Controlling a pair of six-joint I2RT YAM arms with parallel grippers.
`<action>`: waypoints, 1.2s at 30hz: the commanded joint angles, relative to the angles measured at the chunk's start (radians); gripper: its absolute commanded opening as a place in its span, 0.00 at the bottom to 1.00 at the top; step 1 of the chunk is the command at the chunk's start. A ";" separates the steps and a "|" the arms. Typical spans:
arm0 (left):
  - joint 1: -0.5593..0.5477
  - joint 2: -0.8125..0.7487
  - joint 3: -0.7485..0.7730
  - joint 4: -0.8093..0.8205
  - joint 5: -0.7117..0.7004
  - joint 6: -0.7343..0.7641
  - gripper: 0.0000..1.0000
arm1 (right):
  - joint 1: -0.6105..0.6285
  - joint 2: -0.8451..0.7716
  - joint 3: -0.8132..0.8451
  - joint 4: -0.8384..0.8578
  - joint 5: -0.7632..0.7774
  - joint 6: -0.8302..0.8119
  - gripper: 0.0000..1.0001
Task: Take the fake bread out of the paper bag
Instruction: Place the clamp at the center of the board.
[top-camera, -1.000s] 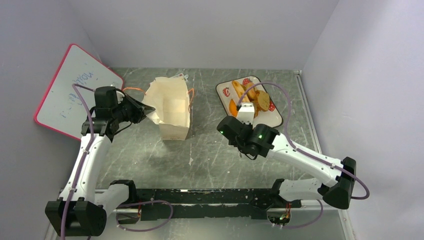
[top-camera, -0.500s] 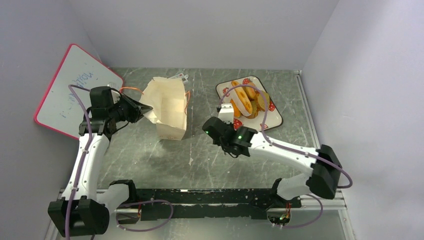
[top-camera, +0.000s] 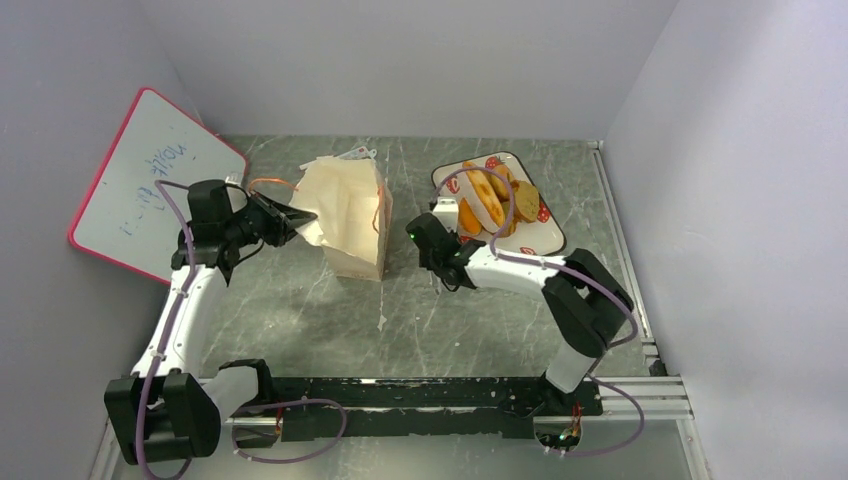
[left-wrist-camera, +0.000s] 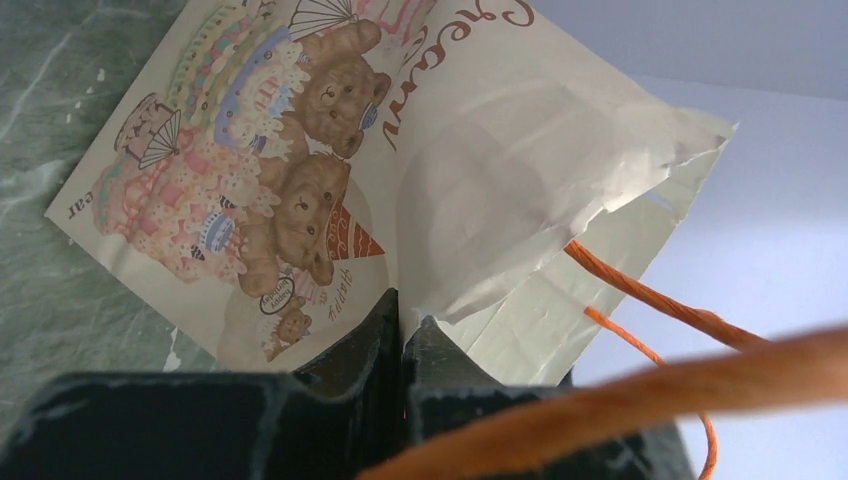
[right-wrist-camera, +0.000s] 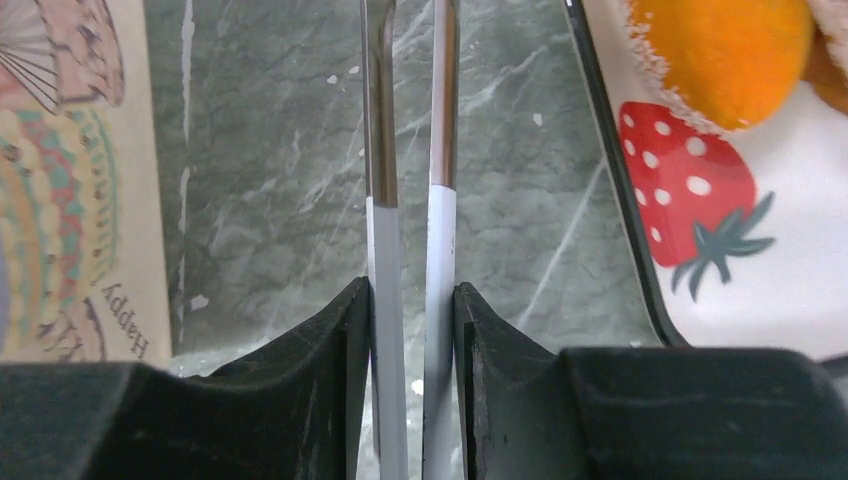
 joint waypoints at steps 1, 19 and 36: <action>0.012 0.019 0.051 0.064 0.046 -0.024 0.07 | -0.014 0.072 0.011 0.133 -0.046 -0.040 0.35; 0.010 0.079 0.113 0.090 0.021 -0.057 0.26 | -0.014 0.132 0.052 0.113 -0.052 -0.038 0.53; 0.006 0.064 0.128 0.080 0.033 -0.034 0.64 | 0.025 0.032 0.049 0.044 0.002 -0.061 0.55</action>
